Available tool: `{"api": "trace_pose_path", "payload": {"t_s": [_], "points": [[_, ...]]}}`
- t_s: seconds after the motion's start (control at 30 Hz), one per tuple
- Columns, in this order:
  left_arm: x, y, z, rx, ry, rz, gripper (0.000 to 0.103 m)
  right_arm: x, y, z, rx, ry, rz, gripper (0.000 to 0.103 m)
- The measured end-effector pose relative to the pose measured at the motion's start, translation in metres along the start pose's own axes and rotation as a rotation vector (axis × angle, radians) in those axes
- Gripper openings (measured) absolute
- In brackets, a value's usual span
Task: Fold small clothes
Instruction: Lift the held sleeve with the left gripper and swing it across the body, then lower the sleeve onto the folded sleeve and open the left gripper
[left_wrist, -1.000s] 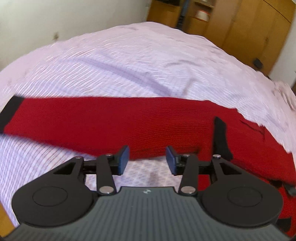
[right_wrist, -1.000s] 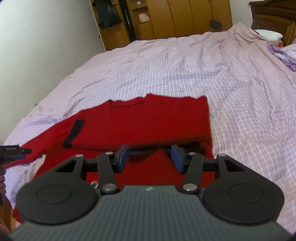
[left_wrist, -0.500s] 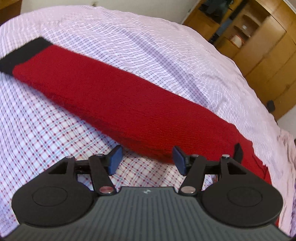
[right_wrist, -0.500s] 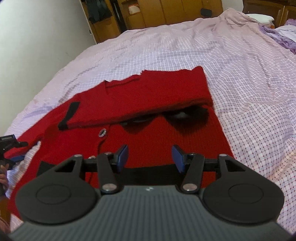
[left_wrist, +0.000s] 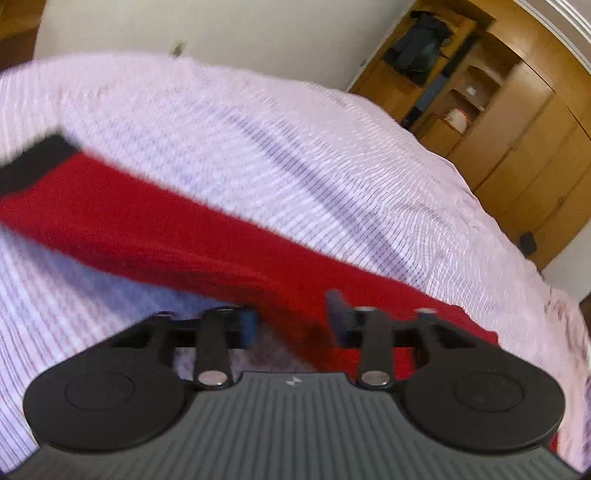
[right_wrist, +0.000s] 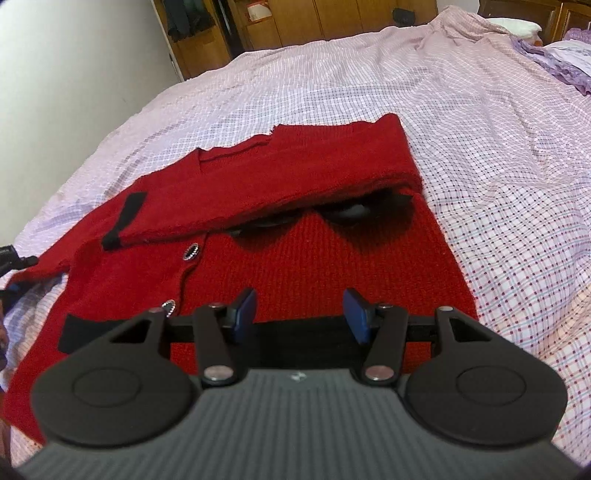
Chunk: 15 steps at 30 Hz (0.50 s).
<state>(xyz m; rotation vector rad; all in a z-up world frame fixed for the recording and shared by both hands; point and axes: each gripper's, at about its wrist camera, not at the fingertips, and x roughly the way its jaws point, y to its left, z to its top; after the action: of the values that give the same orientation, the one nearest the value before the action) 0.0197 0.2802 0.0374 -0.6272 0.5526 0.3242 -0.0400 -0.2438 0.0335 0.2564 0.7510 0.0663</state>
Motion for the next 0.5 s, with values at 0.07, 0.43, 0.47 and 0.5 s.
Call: {"api": "trace_pose_path", "payload": {"t_s": [0.07,0.43,0.47,0.5], "points": [[-0.008,-0.005,0.008,0.039,-0.028,-0.030,0.025,-0.002,0.000,0.001,-0.002,-0.011,0.004,0.054],[-0.052,-0.068,0.035,0.186,-0.118,-0.255,0.020,-0.007,0.000,0.009,0.004,-0.062,-0.002,0.054],[-0.055,-0.076,0.035,0.202,-0.123,-0.269,0.020,-0.007,0.000,0.010,0.006,-0.065,-0.009,0.054],[-0.057,-0.084,0.034,0.218,-0.127,-0.281,0.020,-0.007,-0.001,0.010,0.009,-0.071,-0.023,0.054]]}}
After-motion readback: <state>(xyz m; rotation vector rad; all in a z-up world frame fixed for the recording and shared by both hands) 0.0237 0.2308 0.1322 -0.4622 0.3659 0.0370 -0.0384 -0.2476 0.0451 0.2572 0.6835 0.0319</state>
